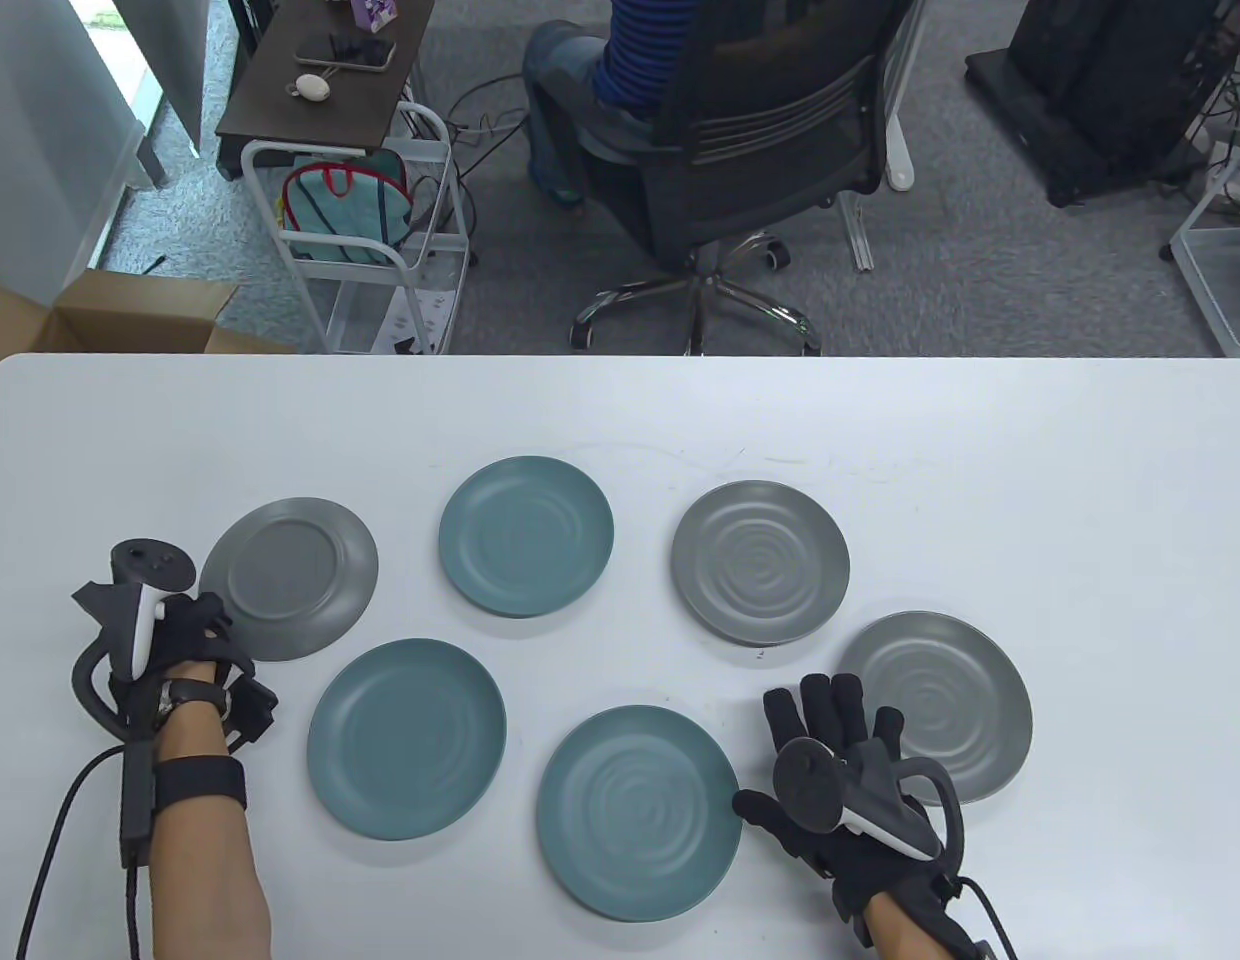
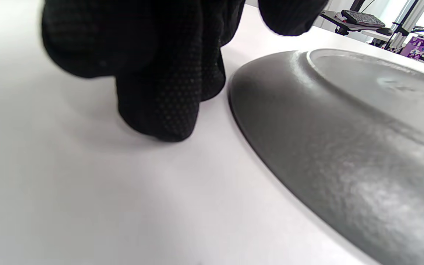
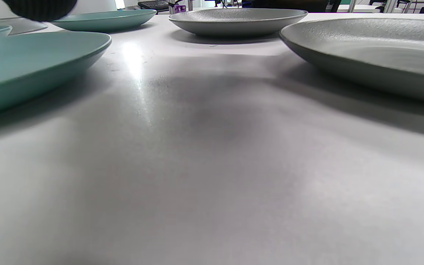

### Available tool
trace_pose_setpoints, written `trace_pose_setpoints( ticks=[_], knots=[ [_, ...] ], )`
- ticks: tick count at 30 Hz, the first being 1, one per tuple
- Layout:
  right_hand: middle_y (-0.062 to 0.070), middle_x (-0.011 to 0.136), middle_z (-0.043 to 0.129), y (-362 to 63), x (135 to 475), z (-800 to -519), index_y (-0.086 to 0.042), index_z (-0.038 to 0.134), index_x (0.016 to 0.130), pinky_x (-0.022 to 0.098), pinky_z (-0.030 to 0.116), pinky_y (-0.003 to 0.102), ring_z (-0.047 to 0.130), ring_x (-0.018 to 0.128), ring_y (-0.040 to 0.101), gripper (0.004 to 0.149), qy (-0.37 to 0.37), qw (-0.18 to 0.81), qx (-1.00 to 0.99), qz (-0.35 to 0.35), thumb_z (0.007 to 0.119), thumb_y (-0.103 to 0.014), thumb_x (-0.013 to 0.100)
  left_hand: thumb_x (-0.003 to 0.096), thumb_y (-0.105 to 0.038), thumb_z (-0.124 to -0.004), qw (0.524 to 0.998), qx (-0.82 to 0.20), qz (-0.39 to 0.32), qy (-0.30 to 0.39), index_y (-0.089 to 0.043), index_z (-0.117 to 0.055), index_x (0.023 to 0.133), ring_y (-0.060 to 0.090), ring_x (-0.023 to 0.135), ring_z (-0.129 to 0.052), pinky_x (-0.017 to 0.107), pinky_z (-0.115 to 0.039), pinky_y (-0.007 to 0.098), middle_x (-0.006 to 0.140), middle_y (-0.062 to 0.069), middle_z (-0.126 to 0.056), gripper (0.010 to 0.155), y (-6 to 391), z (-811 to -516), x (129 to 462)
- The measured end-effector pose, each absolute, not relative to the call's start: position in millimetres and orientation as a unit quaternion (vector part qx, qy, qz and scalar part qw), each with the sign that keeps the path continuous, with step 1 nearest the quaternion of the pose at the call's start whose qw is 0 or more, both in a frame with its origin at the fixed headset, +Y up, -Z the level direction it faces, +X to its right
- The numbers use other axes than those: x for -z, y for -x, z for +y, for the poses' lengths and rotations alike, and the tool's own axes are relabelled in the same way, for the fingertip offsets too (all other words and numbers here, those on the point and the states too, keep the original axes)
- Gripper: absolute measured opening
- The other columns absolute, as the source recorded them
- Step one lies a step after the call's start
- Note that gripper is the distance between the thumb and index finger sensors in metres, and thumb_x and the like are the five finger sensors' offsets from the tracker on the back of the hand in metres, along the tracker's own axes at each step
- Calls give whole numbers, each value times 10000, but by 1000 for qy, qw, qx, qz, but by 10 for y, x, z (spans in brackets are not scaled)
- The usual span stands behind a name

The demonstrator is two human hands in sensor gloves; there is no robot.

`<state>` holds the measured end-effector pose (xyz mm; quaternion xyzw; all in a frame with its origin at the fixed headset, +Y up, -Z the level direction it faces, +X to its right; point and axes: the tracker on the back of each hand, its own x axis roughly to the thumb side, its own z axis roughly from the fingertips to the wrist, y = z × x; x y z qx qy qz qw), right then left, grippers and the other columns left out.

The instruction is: Flip plate to back facing up

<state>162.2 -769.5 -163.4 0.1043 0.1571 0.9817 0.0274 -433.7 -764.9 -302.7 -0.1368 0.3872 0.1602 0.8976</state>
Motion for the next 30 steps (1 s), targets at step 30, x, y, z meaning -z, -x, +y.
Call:
trace_pose_setpoints(
  ticks=[30],
  knots=[
    [238, 1185, 146, -1575, 1602, -7690, -164, 172, 1138, 723, 207, 731, 114, 1071, 482, 944, -116, 23, -982, 150, 591, -688, 474, 563, -626, -569, 988, -49, 107, 99, -66, -452, 1164, 471, 952, -832, 611, -784, 556, 1087, 198, -657, 830, 3279, -7099, 2391]
  ],
)
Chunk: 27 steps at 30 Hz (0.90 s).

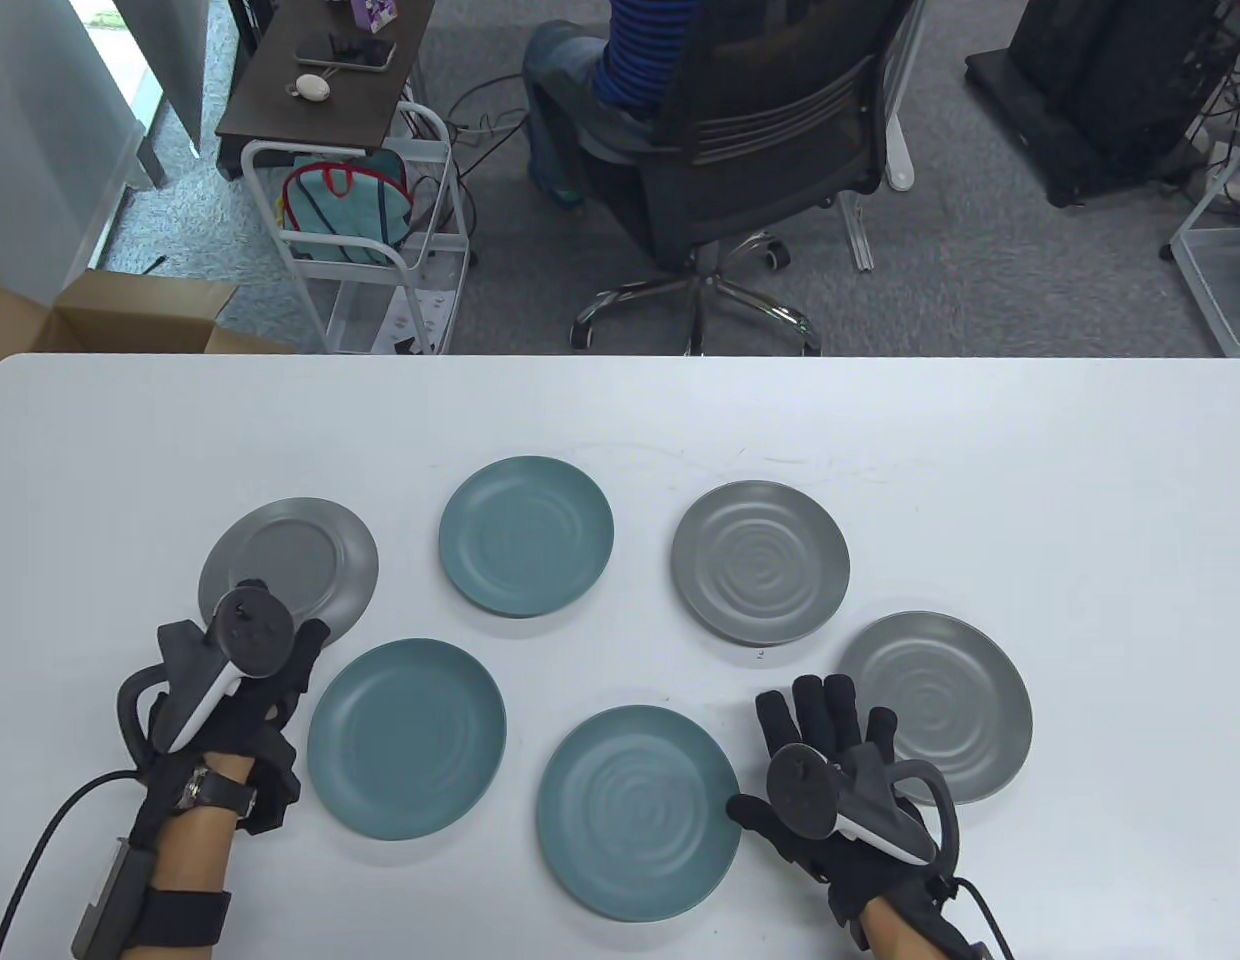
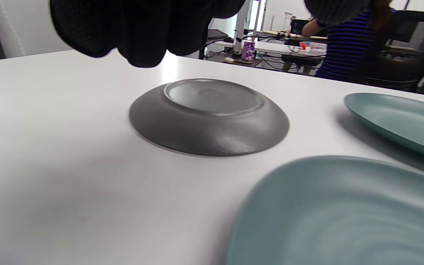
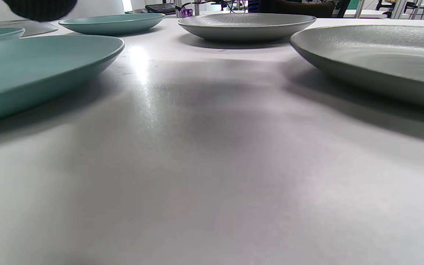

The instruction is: Flip plate to back facing up

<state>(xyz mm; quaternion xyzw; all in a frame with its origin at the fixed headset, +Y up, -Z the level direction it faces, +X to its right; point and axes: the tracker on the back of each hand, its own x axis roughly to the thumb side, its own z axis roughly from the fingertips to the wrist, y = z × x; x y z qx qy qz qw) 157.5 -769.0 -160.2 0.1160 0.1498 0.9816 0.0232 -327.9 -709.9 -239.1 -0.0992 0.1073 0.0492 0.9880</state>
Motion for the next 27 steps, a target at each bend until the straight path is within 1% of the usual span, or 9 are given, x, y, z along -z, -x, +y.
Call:
trace_pose_setpoints(
  ticks=[6, 11, 21, 27],
  knots=[
    [237, 1185, 148, -1571, 1596, -7690, -164, 173, 1137, 723, 207, 732, 116, 1070, 483, 943, -117, 23, -982, 148, 592, -688, 474, 562, -634, -561, 994, -17, 43, 102, -71, -439, 1170, 476, 964, -818, 614, -779, 561, 1095, 204, -644, 838, 2938, -7147, 2185],
    [239, 1184, 148, -1562, 1590, -7695, -163, 173, 1137, 722, 208, 731, 116, 1070, 482, 944, -118, 22, -981, 149, 590, -689, 474, 561, -640, -555, 992, 8, -5, 126, -73, -431, 1173, 482, 971, -808, 621, -773, 565, 1101, 208, -636, 844, 2687, -7272, 2025],
    [237, 1184, 147, -1568, 1566, -7680, -164, 175, 1137, 723, 210, 730, 116, 1070, 482, 942, -117, 23, -982, 146, 590, -689, 474, 561, -648, -540, 984, 37, -69, 161, -79, -412, 1179, 497, 982, -786, 621, -775, 562, 1108, 213, -621, 849, 2369, -7501, 1717],
    [237, 1184, 148, -1571, 1554, -7670, -164, 173, 1137, 722, 210, 731, 116, 1070, 482, 943, -117, 23, -982, 144, 591, -688, 474, 561, -652, -532, 979, 48, -95, 176, -82, -409, 1180, 517, 980, -773, 623, -774, 561, 1108, 227, -612, 851, 2219, -7613, 1617]
  ],
)
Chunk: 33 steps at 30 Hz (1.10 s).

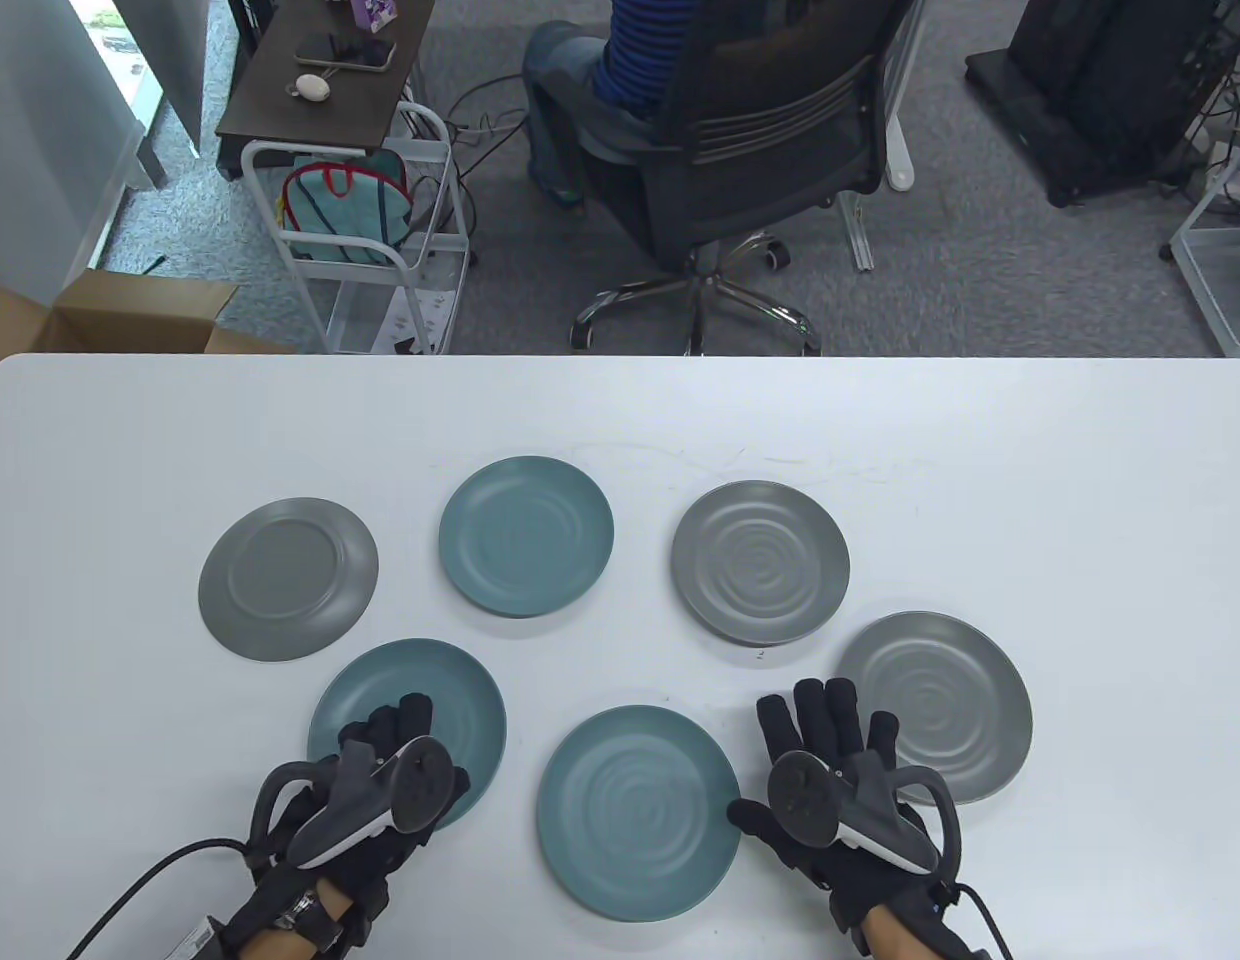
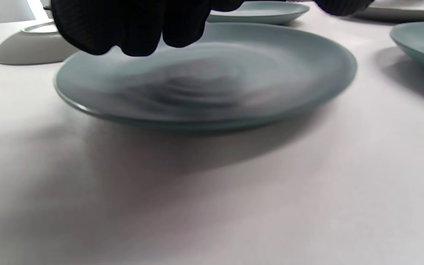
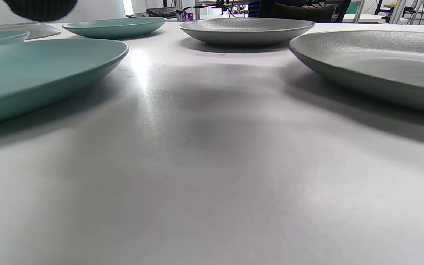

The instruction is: Flip plate to back facing up

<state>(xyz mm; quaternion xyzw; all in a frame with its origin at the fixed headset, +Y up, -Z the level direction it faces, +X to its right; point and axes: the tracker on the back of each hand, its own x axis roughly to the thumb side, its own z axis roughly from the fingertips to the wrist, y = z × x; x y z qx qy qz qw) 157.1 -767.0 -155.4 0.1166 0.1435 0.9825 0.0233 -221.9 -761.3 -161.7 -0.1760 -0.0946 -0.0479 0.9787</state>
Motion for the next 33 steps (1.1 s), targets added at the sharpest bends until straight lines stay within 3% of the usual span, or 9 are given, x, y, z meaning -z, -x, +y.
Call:
trace_pose_setpoints(
  ticks=[17, 33],
  knots=[
    [236, 1185, 150, -1572, 1544, -7667, -163, 174, 1137, 723, 211, 730, 119, 1071, 480, 941, -117, 21, -982, 145, 591, -687, 475, 545, -652, -596, 967, 122, -126, 183, -67, -430, 1169, 561, 941, -770, 602, -792, 556, 1072, 288, -607, 871, 1969, -7822, 1489],
    [235, 1184, 151, -1576, 1551, -7660, -163, 176, 1136, 724, 212, 729, 119, 1070, 480, 939, -116, 24, -982, 145, 591, -686, 475, 558, -551, -654, 968, 125, -151, 154, -35, -467, 1135, 540, 821, -882, 508, -867, 490, 987, 310, -681, 796, 1878, -7776, 1476]
  ],
)
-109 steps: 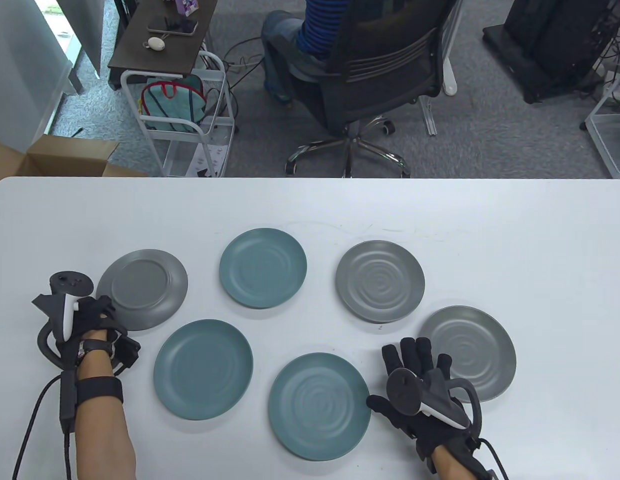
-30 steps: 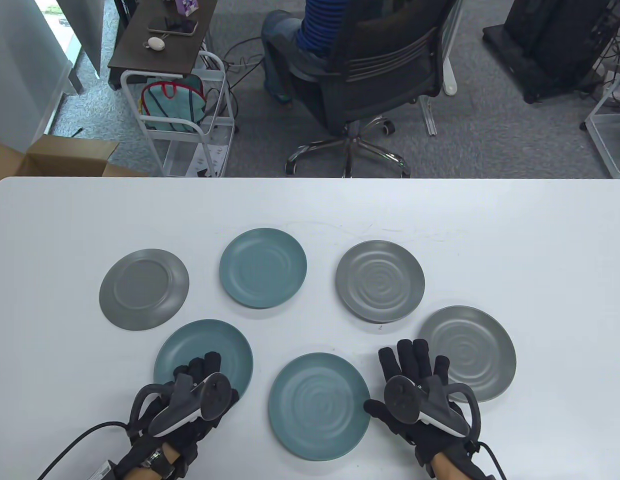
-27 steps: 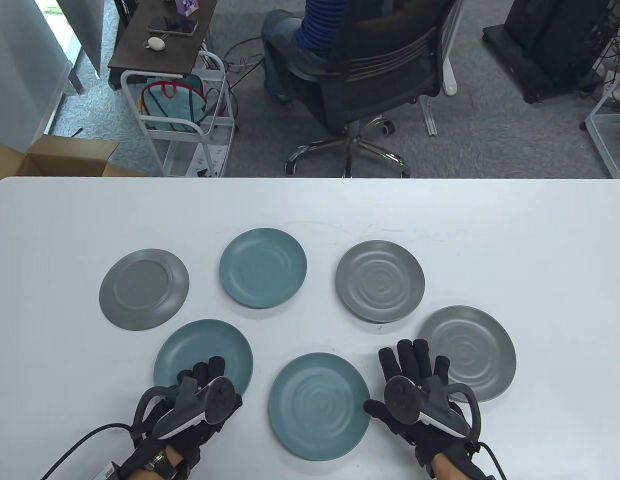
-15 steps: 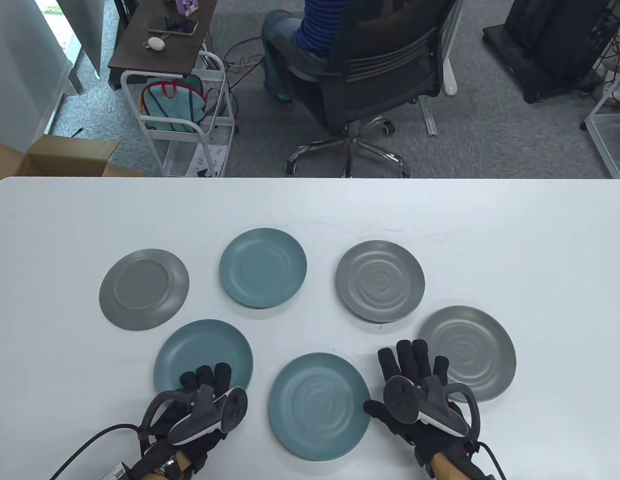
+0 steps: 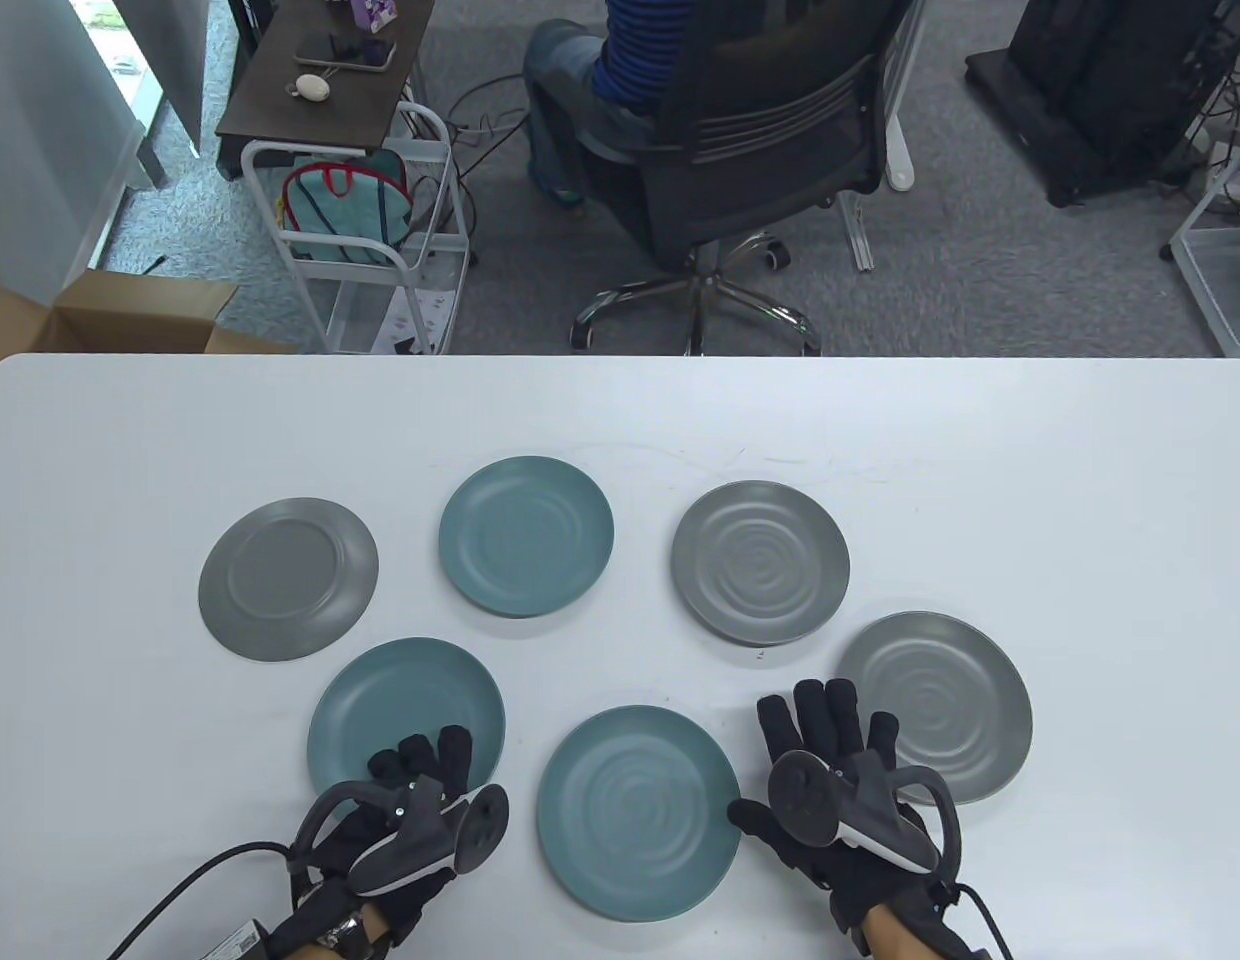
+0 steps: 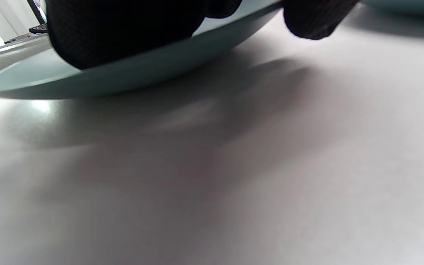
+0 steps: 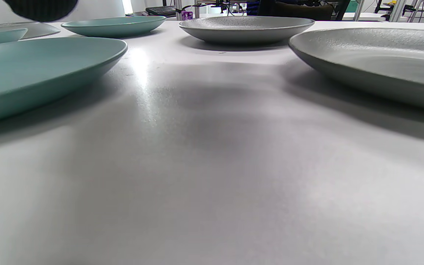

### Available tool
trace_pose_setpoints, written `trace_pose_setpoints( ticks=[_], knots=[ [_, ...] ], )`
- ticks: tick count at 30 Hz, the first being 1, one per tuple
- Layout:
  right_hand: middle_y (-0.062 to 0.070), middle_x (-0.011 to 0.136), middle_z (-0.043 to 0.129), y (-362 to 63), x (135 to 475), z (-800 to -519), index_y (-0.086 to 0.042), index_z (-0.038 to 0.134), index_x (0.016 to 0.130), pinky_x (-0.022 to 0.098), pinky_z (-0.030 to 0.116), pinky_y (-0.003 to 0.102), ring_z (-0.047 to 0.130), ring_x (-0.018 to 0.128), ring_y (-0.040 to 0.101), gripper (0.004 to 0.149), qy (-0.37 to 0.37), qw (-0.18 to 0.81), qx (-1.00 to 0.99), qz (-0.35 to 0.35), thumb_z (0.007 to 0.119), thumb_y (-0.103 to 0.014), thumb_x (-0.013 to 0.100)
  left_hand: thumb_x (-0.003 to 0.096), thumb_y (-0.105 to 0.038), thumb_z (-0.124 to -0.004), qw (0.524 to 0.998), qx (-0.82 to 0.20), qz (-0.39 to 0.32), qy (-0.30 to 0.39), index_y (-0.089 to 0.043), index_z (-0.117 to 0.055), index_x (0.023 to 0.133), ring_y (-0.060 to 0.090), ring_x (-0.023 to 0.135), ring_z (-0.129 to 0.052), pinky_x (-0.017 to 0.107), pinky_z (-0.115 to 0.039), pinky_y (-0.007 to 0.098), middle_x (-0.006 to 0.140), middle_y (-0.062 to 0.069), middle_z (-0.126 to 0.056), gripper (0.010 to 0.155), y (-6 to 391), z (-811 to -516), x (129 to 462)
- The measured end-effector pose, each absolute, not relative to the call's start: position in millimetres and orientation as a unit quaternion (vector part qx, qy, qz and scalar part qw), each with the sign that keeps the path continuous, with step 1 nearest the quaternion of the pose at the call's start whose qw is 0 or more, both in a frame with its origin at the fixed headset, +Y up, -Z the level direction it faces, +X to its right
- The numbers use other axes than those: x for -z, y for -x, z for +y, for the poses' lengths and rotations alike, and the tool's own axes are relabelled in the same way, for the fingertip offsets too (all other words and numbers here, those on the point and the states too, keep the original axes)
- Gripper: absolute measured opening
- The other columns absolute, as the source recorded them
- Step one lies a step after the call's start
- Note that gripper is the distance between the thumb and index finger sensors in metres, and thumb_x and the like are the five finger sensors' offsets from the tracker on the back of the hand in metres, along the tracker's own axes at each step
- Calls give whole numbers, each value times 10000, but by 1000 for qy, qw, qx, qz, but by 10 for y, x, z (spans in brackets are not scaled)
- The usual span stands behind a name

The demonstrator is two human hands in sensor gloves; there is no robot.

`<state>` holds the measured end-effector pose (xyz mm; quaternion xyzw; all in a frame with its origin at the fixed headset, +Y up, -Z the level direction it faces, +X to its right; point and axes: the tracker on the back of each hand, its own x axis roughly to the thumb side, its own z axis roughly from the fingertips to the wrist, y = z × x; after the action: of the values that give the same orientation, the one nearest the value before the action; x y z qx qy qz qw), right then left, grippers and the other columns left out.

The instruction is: Flip plate to back facing up

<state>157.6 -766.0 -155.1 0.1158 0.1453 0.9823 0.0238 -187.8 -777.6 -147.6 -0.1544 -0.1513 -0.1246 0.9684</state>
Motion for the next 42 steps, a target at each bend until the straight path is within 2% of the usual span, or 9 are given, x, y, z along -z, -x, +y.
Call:
trace_pose_setpoints(
  ticks=[15, 26, 35, 42],
  knots=[
    [238, 1184, 150, -1591, 1554, -7656, -163, 174, 1136, 724, 213, 729, 117, 1070, 481, 940, -116, 30, -982, 145, 590, -686, 475, 585, -387, -642, 984, 8, -137, 111, -24, -588, 1082, 456, 741, -993, 433, -915, 412, 935, 258, -773, 617, 2039, -7245, 1559],
    [237, 1184, 154, -1609, 1559, -7652, -164, 174, 1136, 725, 214, 728, 120, 1070, 482, 939, -115, 37, -982, 144, 591, -685, 475, 583, -364, -648, 983, -110, -116, 95, -14, -627, 1057, 406, 681, -1042, 400, -931, 376, 899, 224, -821, 590, 2283, -6882, 1667],
    [239, 1184, 154, -1618, 1561, -7651, -162, 173, 1136, 725, 216, 728, 121, 1070, 482, 940, -116, 43, -982, 145, 590, -685, 475, 583, -362, -651, 954, -263, -98, 105, -2, -632, 1048, 388, 656, -1058, 381, -941, 353, 885, 218, -831, 589, 2562, -6709, 1754],
    [237, 1184, 154, -1624, 1562, -7652, -162, 171, 1136, 725, 216, 727, 121, 1070, 481, 939, -117, 47, -981, 144, 590, -684, 477, 584, -358, -652, 919, -369, -71, 118, 12, -634, 1042, 366, 614, -1077, 353, -948, 334, 868, 205, -845, 589, 2793, -6698, 1851]
  ],
)
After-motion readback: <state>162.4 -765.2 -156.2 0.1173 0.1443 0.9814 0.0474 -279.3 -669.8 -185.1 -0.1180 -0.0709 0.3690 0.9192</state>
